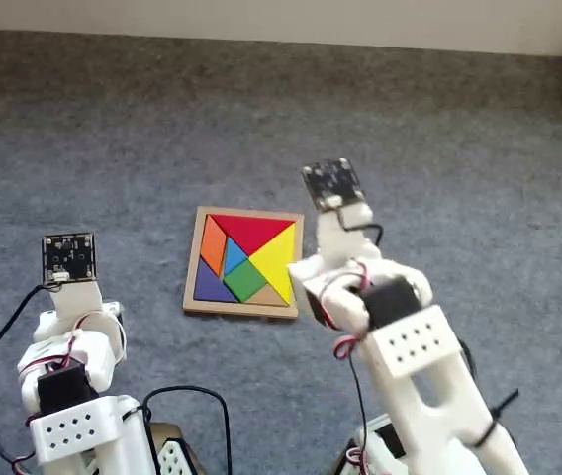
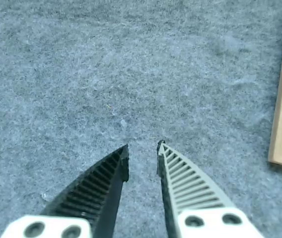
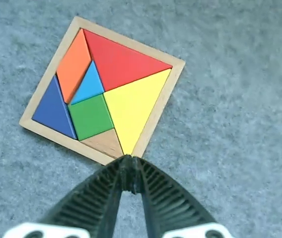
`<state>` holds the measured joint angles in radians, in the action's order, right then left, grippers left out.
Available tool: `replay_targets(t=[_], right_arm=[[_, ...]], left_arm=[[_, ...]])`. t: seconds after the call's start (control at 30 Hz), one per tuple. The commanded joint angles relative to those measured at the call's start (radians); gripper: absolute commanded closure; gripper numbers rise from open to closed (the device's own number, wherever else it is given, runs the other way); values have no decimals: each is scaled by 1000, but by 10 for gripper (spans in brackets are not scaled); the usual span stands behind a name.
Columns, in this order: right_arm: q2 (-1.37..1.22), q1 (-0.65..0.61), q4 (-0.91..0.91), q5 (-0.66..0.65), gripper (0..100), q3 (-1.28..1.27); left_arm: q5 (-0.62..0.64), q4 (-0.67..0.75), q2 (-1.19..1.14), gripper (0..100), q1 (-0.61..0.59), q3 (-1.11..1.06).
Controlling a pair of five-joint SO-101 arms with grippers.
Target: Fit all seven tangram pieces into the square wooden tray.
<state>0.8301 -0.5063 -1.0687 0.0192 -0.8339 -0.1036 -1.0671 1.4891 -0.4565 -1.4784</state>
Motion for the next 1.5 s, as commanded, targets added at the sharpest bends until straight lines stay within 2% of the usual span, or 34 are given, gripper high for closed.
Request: replay_targets(t=[0.0, 0.27, 0.37, 0.43, 0.63, 0.77, 1.17, 1.27, 1.4, 1.47], right_arm=[[179, 53, -2, 2, 993, -71], [504, 156, 153, 2, 993, -389], [605, 186, 203, 2, 993, -504], [671, 202, 211, 2, 993, -562], [865, 259, 203, 0, 992, -693], [987, 292, 202, 0, 992, -780], [1003, 308, 200, 2, 992, -943], [1003, 369, 200, 2, 992, -943], [1000, 441, 186, 2, 992, -943], [1000, 458, 125, 2, 992, -943]], left_arm=[[-3, 11, 13, 888, -5, 42], [-2, -64, 13, 892, -5, 82], [-2, -68, 41, 959, -5, 84], [-2, -77, 99, 998, -5, 76], [-3, -229, 366, 995, -4, 41], [-3, -232, 314, 995, 1, 44], [-11, -230, 329, 995, 262, -36], [-11, -221, 329, 995, 329, -68], [-11, -112, 329, 995, 407, -179], [-11, -38, 329, 995, 427, -220]])
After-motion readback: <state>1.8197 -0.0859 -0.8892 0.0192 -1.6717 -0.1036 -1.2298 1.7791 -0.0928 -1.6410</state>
